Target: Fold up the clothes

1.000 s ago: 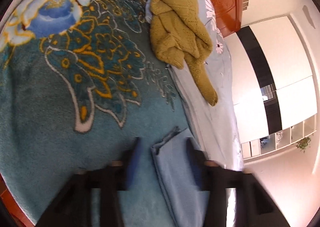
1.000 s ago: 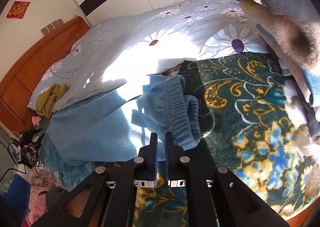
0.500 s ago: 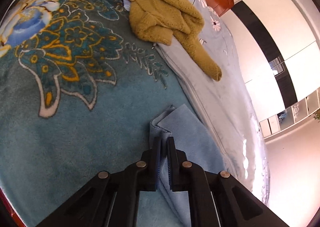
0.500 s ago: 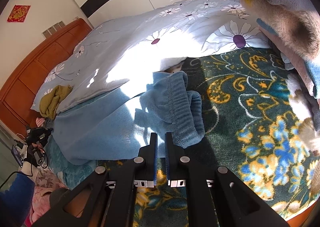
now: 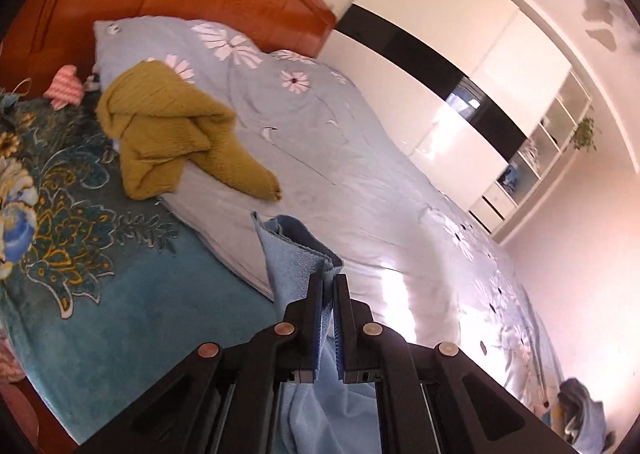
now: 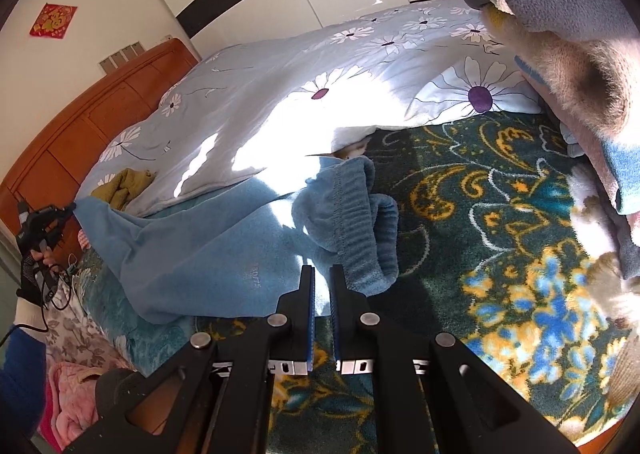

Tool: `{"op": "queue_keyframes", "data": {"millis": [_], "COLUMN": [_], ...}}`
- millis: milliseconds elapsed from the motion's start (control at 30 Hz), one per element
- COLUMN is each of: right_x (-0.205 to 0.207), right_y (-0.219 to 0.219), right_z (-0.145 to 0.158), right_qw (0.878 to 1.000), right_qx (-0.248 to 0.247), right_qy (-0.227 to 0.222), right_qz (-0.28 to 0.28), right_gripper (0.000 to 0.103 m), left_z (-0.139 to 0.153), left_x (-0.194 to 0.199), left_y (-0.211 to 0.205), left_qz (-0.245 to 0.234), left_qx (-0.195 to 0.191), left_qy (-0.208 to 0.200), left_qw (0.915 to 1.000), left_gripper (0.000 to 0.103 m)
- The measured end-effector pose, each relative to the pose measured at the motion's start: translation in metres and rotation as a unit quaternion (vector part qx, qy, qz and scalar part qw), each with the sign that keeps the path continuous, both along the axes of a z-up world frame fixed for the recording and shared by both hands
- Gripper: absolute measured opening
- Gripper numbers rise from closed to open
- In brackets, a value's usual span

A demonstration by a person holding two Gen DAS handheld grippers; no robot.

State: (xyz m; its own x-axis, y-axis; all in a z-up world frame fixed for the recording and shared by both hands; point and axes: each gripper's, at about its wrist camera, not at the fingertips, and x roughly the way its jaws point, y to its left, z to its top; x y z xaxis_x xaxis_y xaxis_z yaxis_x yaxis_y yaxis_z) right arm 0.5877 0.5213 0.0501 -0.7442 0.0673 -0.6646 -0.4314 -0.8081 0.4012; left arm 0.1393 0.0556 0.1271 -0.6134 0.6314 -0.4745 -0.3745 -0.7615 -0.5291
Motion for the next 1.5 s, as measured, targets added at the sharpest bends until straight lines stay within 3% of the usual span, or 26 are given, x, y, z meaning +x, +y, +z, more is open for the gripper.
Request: {"op": "queue_keyframes", "data": {"millis": [100,200,300,433,533,667,733,800,867,900,967,1033,1100,1167,1267,1367,1500], "right_x": [0.000,-0.001,-0.002,0.000,-0.002,-0.011,-0.019,-0.030,-0.047,-0.056,-0.076,-0.099,-0.120,-0.137,-0.150,-0.151,-0.159], "right_y": [0.003,0.002,-0.002,-0.003,-0.004,-0.013,-0.020,-0.028,-0.035,-0.038,-0.047,-0.056,-0.062,-0.067,-0.065,-0.060,-0.067], "right_z": [-0.005,-0.006,-0.004,-0.005,-0.009,-0.010,-0.005,0.003,0.007,0.008,0.008,0.004,-0.004,-0.016,-0.037,-0.048,-0.048], "right_qw": [1.000,1.000,1.000,1.000,0.999,0.998,0.997,0.995,0.991,0.989,0.982,0.975,0.972,0.969,0.961,0.956,0.958], "right_qx": [-0.014,-0.024,-0.012,-0.018,-0.027,-0.039,-0.040,-0.042,-0.064,-0.077,-0.109,-0.135,-0.158,-0.182,-0.242,-0.274,-0.270], "right_qy": [0.005,0.012,0.010,0.013,0.011,0.024,0.038,0.059,0.077,0.085,0.097,0.100,0.080,0.060,0.044,0.036,0.028], "right_qz": [0.000,0.006,0.015,0.020,0.026,0.040,0.053,0.069,0.087,0.095,0.124,0.148,0.153,0.154,0.128,0.094,0.095], "right_gripper": [0.006,0.006,0.006,0.006,0.006,0.006,0.006,0.007,0.025,0.042,0.047,0.049,0.049,0.049,0.049,0.049,0.049], "left_z": [0.017,0.022,0.009,-0.027,-0.066,-0.103,-0.103,-0.100,-0.094,-0.090,-0.080,-0.069,-0.064,-0.065,-0.075,-0.086,-0.099], "left_x": [0.034,0.082,0.126,0.179,0.194,0.198,0.196,0.197,0.201,0.204,0.207,0.200,0.185,0.171,0.163,0.172,0.183], "left_y": [0.042,0.085,0.126,0.170,0.189,0.194,0.195,0.195,0.195,0.194,0.187,0.174,0.157,0.142,0.130,0.136,0.149], "left_qz": [-0.073,-0.152,-0.229,-0.310,-0.341,-0.335,-0.340,-0.347,-0.357,-0.364,-0.361,-0.330,-0.271,-0.207,-0.155,-0.181,-0.189], "left_qx": [0.006,0.011,0.004,-0.040,-0.060,-0.076,-0.073,-0.073,-0.071,-0.069,-0.064,-0.070,-0.081,-0.118,-0.173,-0.176,-0.226], "left_qy": [0.028,0.036,0.025,-0.006,-0.055,-0.107,-0.114,-0.116,-0.111,-0.109,-0.091,-0.067,-0.056,-0.061,-0.057,-0.059,-0.048], "left_qw": [0.9969,0.9876,0.9731,0.9497,0.9367,0.9329,0.9305,0.9280,0.9247,0.9225,0.9259,0.9389,0.9574,0.9692,0.9709,0.9658,0.9544], "left_gripper": [0.005,0.005,0.005,0.005,0.005,0.005,0.007,0.016,0.038,0.043,0.056,0.057,0.059,0.061,0.061,0.062,0.062]}}
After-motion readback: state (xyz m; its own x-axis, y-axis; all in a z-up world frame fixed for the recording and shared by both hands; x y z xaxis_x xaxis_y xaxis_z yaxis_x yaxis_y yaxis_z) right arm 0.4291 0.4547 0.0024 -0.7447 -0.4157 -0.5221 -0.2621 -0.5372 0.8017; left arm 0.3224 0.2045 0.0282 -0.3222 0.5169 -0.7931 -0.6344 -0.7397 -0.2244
